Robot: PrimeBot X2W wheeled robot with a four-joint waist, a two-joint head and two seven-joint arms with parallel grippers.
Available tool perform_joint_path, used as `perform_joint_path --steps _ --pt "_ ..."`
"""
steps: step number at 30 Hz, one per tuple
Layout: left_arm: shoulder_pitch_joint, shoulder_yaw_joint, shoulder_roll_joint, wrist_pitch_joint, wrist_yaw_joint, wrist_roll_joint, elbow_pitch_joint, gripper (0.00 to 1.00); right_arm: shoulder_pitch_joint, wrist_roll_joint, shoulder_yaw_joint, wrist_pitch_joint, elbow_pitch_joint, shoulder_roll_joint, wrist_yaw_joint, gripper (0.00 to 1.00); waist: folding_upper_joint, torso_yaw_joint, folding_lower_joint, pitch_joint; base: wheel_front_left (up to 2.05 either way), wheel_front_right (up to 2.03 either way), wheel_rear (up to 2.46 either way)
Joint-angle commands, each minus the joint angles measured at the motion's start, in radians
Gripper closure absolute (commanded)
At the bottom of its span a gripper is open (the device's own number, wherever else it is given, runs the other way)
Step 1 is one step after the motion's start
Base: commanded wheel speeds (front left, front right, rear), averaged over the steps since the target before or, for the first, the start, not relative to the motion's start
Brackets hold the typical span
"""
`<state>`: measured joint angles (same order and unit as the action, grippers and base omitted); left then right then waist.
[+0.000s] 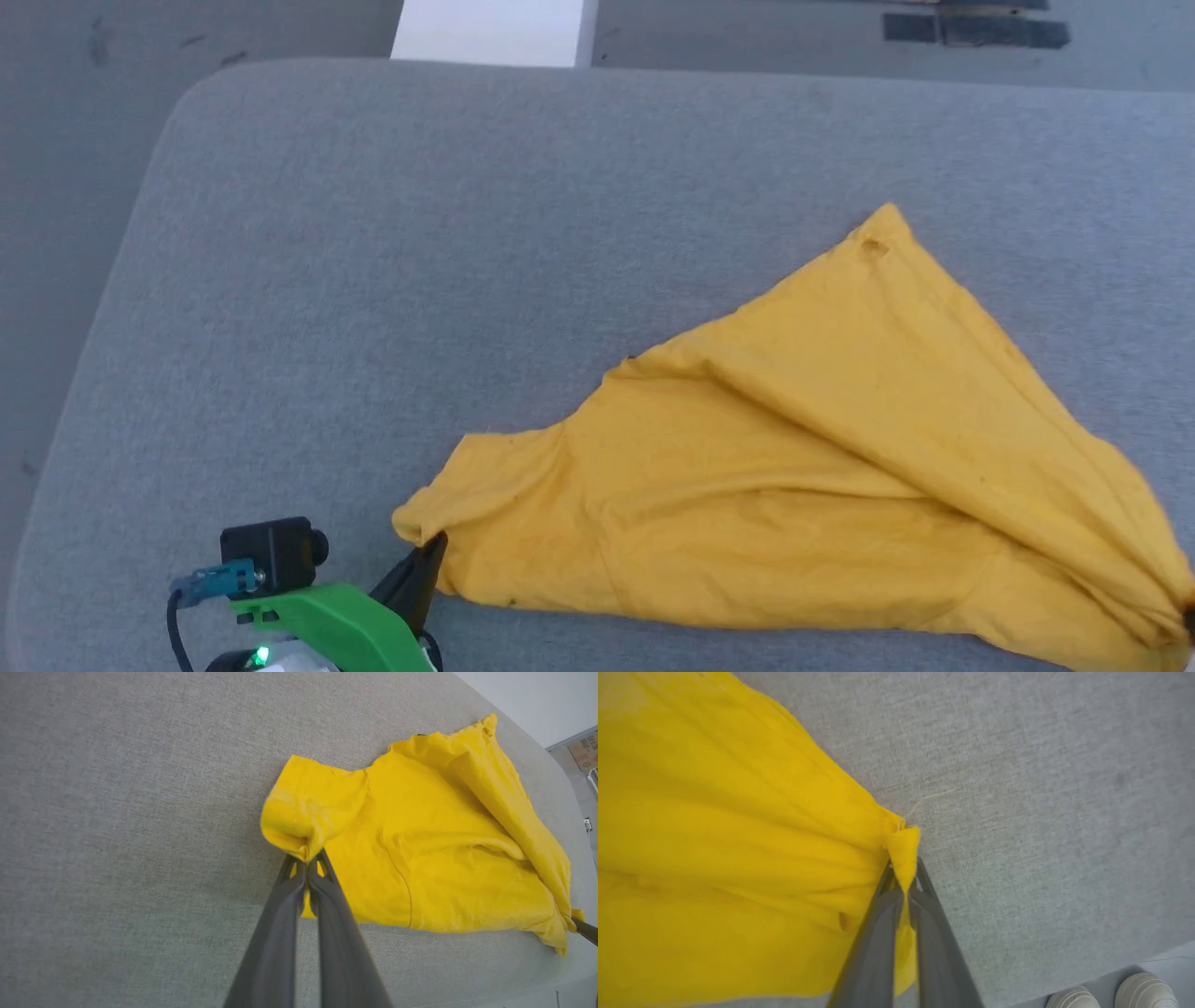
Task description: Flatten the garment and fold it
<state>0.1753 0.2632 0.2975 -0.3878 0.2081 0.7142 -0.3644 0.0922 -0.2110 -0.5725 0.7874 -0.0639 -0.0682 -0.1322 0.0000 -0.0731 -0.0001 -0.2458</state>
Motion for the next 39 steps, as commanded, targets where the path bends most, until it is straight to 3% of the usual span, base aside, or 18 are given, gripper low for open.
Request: perform_joint_path --steps 1,4,5,6,11,15,23,28,34,39 --pt "0.005 -0.001 0.007 -0.004 0.003 -0.002 0.001 1.00 0.016 -0.004 0.006 0.006 0.026 0.009 0.002 1.00 0.0000 0.044 0.0001 0.044 0.00 0.00 0.00" --pt "0.005 -0.001 0.009 -0.004 0.003 -0.001 0.003 1.00 0.017 -0.010 0.038 -0.027 0.053 0.014 0.002 0.96 0.0000 0.046 0.0001 0.043 0.00 0.00 0.00" --pt "0.005 -0.002 0.009 -0.004 0.003 -0.001 0.004 1.00 0.015 -0.010 0.049 -0.039 0.056 0.014 0.002 0.32 0.0000 0.046 0.0001 0.042 0.00 0.00 0.00" --pt "0.004 -0.002 0.010 -0.003 0.003 -0.002 0.004 1.00 0.008 -0.015 0.060 -0.055 0.055 0.014 0.002 0.00 0.0000 0.045 0.0001 0.040 0.00 0.00 0.00" --pt "-0.004 0.000 0.010 0.002 -0.002 -0.002 0.010 1.00 -0.058 -0.011 0.110 -0.181 0.016 -0.032 0.002 0.00 0.0000 0.032 0.0001 0.034 0.00 0.00 0.00" --pt "-0.013 0.007 0.007 0.007 -0.011 -0.001 0.019 1.00 -0.174 -0.021 0.218 -0.331 0.012 -0.094 0.002 0.00 0.0000 0.015 0.0001 0.019 0.00 0.00 0.00" --pt "-0.060 0.024 -0.003 0.018 -0.033 0.000 0.042 1.00 -0.484 -0.021 0.516 -0.506 0.194 -0.191 0.002 0.00 0.0000 -0.044 0.0001 -0.039 0.00 0.00 0.00" --pt "-0.095 0.033 -0.013 0.028 -0.049 0.000 0.058 1.00 -0.645 -0.011 0.621 -0.477 0.381 -0.228 0.002 0.00 0.0000 -0.096 0.0001 -0.084 0.00 0.00 0.00" --pt "-0.124 0.044 -0.027 0.047 -0.067 0.001 0.081 1.00 -0.797 0.012 0.611 -0.309 0.584 -0.230 0.002 0.00 0.0000 -0.151 0.0001 -0.139 0.00 0.00 0.00" --pt "-0.138 0.052 -0.039 0.062 -0.080 0.005 0.104 1.00 -0.862 0.044 0.575 -0.157 0.679 -0.226 0.002 0.00 0.0000 -0.178 0.0001 -0.162 0.00 0.00 0.00"
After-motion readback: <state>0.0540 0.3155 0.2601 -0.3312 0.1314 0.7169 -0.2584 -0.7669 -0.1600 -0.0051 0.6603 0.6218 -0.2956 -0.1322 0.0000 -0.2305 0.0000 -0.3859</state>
